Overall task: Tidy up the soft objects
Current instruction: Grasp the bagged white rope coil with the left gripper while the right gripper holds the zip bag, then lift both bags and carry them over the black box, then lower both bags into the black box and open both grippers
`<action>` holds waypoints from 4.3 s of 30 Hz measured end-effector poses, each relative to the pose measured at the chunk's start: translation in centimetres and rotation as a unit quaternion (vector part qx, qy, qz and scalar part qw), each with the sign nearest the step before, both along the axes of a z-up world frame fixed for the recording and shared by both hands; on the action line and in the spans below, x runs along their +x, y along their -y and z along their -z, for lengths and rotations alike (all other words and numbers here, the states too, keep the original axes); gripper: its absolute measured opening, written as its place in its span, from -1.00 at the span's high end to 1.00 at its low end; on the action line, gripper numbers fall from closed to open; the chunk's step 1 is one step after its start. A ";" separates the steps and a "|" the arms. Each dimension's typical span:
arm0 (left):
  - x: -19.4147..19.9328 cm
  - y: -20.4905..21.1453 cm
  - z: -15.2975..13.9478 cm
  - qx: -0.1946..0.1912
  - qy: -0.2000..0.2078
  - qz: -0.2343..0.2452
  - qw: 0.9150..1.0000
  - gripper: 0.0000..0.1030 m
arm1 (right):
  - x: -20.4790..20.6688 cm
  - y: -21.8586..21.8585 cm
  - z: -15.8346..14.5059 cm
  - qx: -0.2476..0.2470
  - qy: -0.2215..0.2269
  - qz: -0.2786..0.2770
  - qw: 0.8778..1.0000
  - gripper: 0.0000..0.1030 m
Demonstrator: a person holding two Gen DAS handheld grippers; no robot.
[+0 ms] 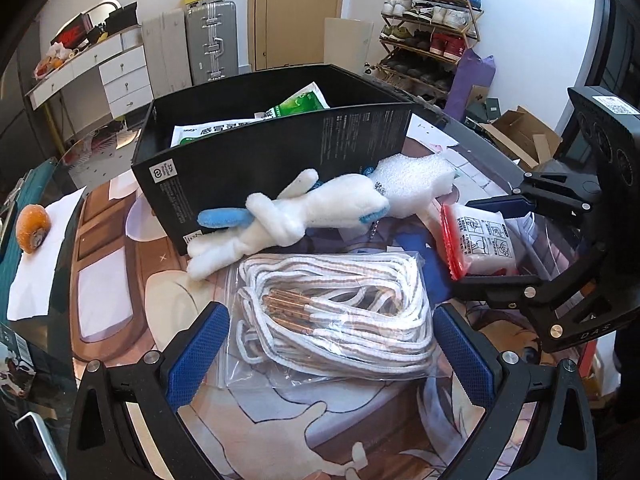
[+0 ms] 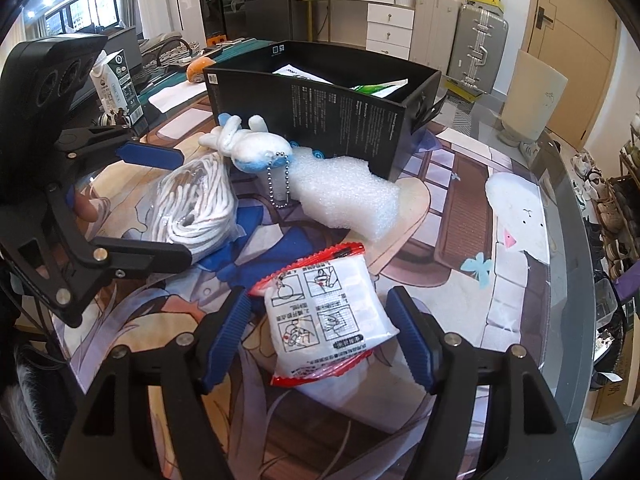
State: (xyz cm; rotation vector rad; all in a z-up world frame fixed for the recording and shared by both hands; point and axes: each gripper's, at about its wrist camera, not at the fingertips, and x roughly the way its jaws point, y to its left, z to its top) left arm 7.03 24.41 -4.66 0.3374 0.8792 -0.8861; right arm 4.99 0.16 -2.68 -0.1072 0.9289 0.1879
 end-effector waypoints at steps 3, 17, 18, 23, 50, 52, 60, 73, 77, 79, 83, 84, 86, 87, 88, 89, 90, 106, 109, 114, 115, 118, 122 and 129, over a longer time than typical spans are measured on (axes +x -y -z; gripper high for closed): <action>0.3 0.1 0.3 0.003 -0.009 -0.005 1.000 -0.99 | 0.0 0.0 0.0 0.000 0.000 0.000 1.000 -0.40; 0.0 2.0 1.1 0.044 0.018 -0.020 0.999 -0.99 | 0.1 0.1 0.0 -0.001 0.000 0.000 1.000 -0.42; -0.1 2.1 1.1 0.043 0.019 -0.021 0.999 -0.99 | 0.1 0.0 0.0 -0.001 -0.001 0.000 1.000 -0.42; -0.1 1.6 0.9 0.032 0.020 -0.020 0.999 -0.88 | 0.0 0.0 0.0 -0.001 0.000 0.000 1.000 -0.42; -1.6 -2.3 -2.5 -0.048 0.081 -0.012 0.995 -0.56 | -1.1 -0.9 -2.0 0.012 0.042 -0.023 0.999 -0.40; -1.8 -2.4 -2.9 -0.051 0.084 -0.005 0.995 -0.56 | -1.2 -0.9 -2.4 0.013 0.047 -0.023 0.999 -0.40; -2.8 -3.5 -4.4 -0.067 0.110 -0.012 0.992 -0.56 | -1.7 -1.0 -3.9 0.015 0.074 -0.022 0.997 -0.40; -2.5 -4.4 -6.4 -0.093 0.134 -0.037 0.986 -0.56 | -2.1 -0.1 -6.2 0.031 0.128 0.011 0.991 -0.40; -1.7 -4.1 -7.1 -0.098 0.141 -0.050 0.984 -0.56 | -2.0 0.1 -6.9 0.037 0.148 0.022 0.988 -0.40; -1.3 -3.9 -7.6 -0.101 0.147 -0.056 0.982 -0.56 | -1.8 0.2 -7.3 0.040 0.158 0.029 0.986 -0.40; -0.4 -3.4 -8.3 -0.103 0.160 -0.068 0.979 -0.56 | -1.0 0.4 -8.1 0.045 0.171 0.037 0.983 -0.40; -0.1 -3.3 -8.4 -0.103 0.162 -0.071 0.979 -0.56 | -0.9 0.5 -8.2 0.045 0.174 0.038 0.983 -0.40; 0.5 -3.0 -8.7 -0.105 0.165 -0.077 0.978 -0.56 | -0.3 0.5 -8.6 0.044 0.178 0.042 0.982 -0.40; 0.7 -2.9 -8.8 -0.104 0.166 -0.078 0.978 -0.56 | -0.2 0.5 -8.7 0.043 0.181 0.043 0.982 -0.40; 1.0 -2.7 -8.9 -0.103 0.170 -0.081 0.977 -0.56 | 0.1 0.5 -8.8 0.044 0.182 0.042 0.981 -0.40; 1.4 -2.6 -9.0 -0.101 0.174 -0.083 0.976 -0.56 | 0.3 0.5 -8.9 0.044 0.184 0.043 0.981 -0.40; 1.7 -2.5 -9.0 -0.101 0.175 -0.084 0.976 -0.56 | 0.5 0.5 -9.1 0.043 0.189 0.044 0.980 -0.40; 6.8 -0.1 -8.5 -0.085 0.180 -0.102 0.975 -0.57 | 4.8 0.7 -9.5 0.030 0.196 0.036 0.979 -0.40; 7.3 0.4 -8.2 -0.083 0.178 -0.102 0.975 -0.57 | 5.5 0.7 -9.0 0.027 0.190 0.033 0.981 -0.40; 8.2 1.0 -7.5 -0.074 0.175 -0.104 0.976 -0.57 | 6.7 0.6 -8.4 0.028 0.181 0.030 0.983 -0.40; 8.4 1.0 -7.3 -0.074 0.174 -0.104 0.977 -0.57 | 6.9 0.7 -8.3 0.027 0.180 0.029 0.983 -0.40; 8.8 1.4 -7.0 -0.068 0.173 -0.103 0.977 -0.57 | 7.7 0.8 -8.1 0.026 0.175 0.028 0.984 -0.40; 9.1 2.2 -6.7 -0.061 0.175 -0.102 0.977 -0.57 | 8.4 0.9 -7.8 0.023 0.169 0.023 0.985 -0.40; 9.8 2.9 -6.2 -0.051 0.177 -0.103 0.977 -0.57 | 10.1 0.7 -7.0 0.012 0.153 0.010 0.988 -0.40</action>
